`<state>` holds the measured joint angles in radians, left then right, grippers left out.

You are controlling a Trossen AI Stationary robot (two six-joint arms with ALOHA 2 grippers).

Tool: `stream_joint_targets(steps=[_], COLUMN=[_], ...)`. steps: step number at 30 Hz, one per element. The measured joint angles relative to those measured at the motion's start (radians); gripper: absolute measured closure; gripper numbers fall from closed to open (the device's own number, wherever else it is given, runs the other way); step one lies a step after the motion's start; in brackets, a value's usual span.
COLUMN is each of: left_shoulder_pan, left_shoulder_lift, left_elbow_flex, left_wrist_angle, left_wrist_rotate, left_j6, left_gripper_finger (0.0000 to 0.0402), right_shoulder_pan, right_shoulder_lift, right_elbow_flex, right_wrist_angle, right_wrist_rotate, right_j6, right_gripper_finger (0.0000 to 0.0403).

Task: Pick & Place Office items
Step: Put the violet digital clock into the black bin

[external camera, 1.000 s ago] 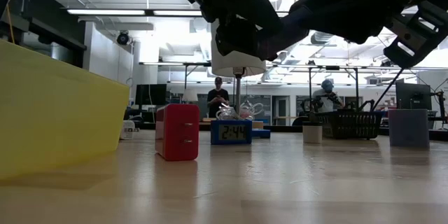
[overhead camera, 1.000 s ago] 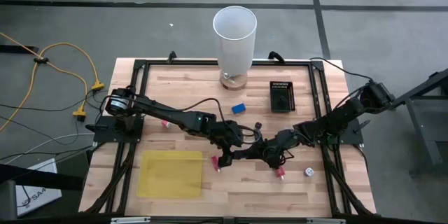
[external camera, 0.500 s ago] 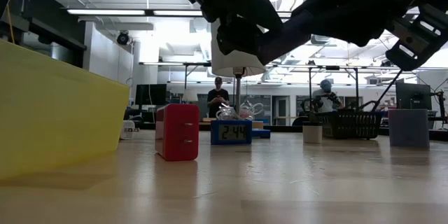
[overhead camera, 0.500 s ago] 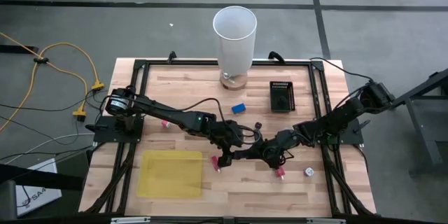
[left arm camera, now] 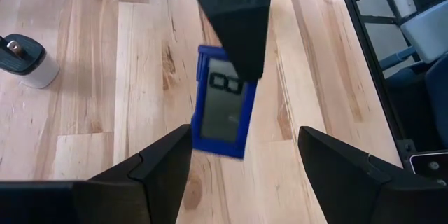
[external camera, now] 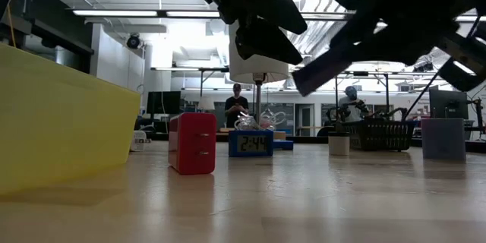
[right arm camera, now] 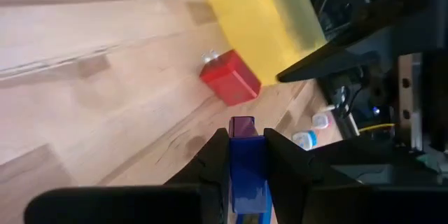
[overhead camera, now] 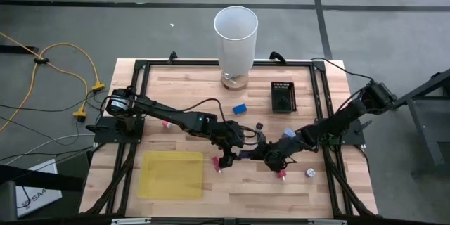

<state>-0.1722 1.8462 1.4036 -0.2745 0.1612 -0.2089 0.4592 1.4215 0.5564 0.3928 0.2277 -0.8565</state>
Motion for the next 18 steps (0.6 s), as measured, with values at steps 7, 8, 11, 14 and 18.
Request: stream_joint_targets(steps=[7,8,11,14,18], left_shoulder_pan=[0.0,0.0,0.0,0.0,0.0], left_shoulder_lift=[0.0,0.0,0.0,0.0,0.0], left_elbow_flex=[0.0,0.0,0.0,0.0,0.0], left_wrist_angle=[0.002,0.003,0.004,0.011,0.015], left_wrist_rotate=[0.0,0.0,0.0,0.0,0.0], left_j6=[0.002,0.002,0.002,0.002,0.002], left_gripper_finger=[0.0147,0.0147,0.0147,0.0147,0.0147], right_shoulder_pan=[0.034,0.034,0.028,0.013,-0.015], right_shoulder_lift=[-0.102,-0.126,-0.203,-0.278,-0.378], right_elbow_flex=[0.0,0.0,0.0,0.0,0.0], right_wrist_angle=[-0.121,-0.159,-0.266,-0.371,-0.463], right_wrist_rotate=[0.081,0.096,0.127,0.141,0.155], right_j6=[0.133,0.155,0.211,0.259,0.294], right_gripper_finger=[0.0344,0.0344,0.0344,0.0344,0.0344])
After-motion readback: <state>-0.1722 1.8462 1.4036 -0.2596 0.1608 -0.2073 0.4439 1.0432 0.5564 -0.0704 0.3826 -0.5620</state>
